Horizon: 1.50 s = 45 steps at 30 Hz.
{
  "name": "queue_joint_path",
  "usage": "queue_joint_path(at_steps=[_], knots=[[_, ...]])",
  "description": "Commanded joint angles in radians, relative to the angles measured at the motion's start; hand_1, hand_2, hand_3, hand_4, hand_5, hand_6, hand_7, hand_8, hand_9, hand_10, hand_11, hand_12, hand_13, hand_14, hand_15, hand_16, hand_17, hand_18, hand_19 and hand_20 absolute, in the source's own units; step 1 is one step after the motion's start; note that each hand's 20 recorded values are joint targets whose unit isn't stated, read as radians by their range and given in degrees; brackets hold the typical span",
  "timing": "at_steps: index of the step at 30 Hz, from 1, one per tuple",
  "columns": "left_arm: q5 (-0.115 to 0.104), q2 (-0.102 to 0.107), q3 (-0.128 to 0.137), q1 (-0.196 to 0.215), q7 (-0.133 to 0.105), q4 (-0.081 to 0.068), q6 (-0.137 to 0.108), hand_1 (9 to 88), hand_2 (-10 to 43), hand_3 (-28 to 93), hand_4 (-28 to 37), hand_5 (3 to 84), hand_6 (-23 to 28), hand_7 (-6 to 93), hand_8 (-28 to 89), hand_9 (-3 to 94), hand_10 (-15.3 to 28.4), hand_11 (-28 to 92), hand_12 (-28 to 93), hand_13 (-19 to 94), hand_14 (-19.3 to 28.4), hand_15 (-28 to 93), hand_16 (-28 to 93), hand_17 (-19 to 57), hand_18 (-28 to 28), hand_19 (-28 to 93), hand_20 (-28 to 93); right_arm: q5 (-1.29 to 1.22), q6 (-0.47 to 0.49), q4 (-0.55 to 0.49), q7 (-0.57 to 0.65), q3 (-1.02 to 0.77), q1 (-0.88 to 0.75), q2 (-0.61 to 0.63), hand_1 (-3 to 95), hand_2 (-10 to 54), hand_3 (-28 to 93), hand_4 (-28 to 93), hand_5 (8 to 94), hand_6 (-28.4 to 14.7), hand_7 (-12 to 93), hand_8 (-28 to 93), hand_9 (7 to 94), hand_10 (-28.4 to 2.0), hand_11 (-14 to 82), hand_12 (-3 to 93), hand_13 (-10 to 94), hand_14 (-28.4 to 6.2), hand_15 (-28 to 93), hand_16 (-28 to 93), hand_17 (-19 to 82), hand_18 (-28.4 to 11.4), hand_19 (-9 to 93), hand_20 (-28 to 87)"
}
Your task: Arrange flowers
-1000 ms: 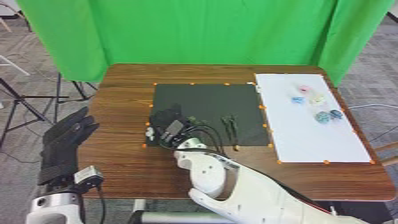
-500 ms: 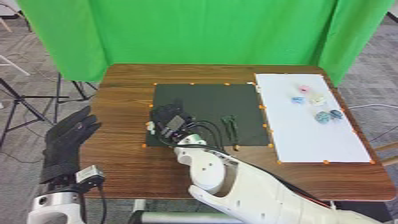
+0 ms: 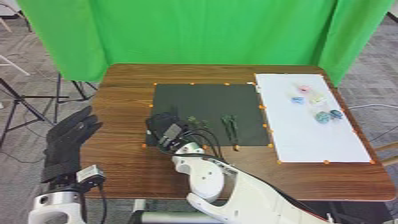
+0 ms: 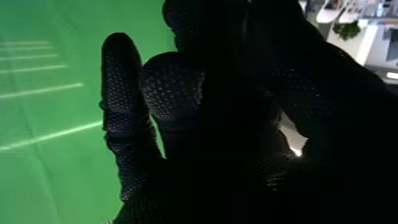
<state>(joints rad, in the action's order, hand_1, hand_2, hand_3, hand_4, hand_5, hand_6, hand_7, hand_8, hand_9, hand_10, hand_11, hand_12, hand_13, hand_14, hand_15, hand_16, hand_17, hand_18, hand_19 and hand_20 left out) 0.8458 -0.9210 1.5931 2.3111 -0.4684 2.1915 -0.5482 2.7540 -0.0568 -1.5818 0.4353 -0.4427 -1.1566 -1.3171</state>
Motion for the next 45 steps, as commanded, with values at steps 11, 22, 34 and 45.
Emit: queue_joint_path(at_steps=[11,22,34,45], knots=[[0.006,0.002,-0.009,-0.006,0.018,-0.001,0.001,27.4,2.8,82,-18.0,41.8,11.5,15.8,-11,34.6,20.1,40,7,25,26.9,67,-18,-9.1,21.3,60,3,-0.011,-0.05,-0.007,0.015,0.006,0.02,-0.007,49.0,-9.5,82,-28,68.3,-5.4,34,6,66.7,-15.5,28.4,25.1,62,-8.8,75,26,29,-23.8,86,1],[0.006,0.006,-0.011,-0.011,0.02,-0.002,0.001,27.5,2.6,82,-17.9,41.9,11.5,15.8,-11,34.9,20.1,40,7,25,26.9,67,-18,-9.1,21.3,60,3,-0.063,-0.104,0.006,0.1,0.095,0.103,0.014,48.5,-9.5,79,-28,64.6,-5.4,43,7,64.4,-16.1,33.9,22.0,61,-9.4,76,24,29,-24.5,85,1],[-0.03,0.033,0.044,0.101,-0.054,0.044,-0.06,27.6,2.7,81,-18.1,41.8,11.5,15.8,-11,34.9,20.2,40,7,24,26.8,67,-18,-9.1,21.2,60,3,-0.15,-0.044,-0.12,0.105,0.11,0.189,0.109,45.6,-9.5,81,-28,63.1,-6.3,40,5,62.3,-18.1,37.0,19.6,61,-11.5,77,22,27,-24.3,85,0],[-0.009,0.013,0.07,0.152,-0.065,0.067,-0.071,27.1,2.9,81,-19.0,41.6,11.3,15.7,-11,33.9,19.9,39,7,23,26.6,66,-18,-9.3,21.2,60,3,-0.245,0.194,-0.297,-0.03,-0.151,0.107,0.239,35.7,-6.4,85,-25,60.6,-7.5,25,-13,58.6,-19.2,32.5,17.6,59,-13.8,77,16,24,-23.9,83,1]])
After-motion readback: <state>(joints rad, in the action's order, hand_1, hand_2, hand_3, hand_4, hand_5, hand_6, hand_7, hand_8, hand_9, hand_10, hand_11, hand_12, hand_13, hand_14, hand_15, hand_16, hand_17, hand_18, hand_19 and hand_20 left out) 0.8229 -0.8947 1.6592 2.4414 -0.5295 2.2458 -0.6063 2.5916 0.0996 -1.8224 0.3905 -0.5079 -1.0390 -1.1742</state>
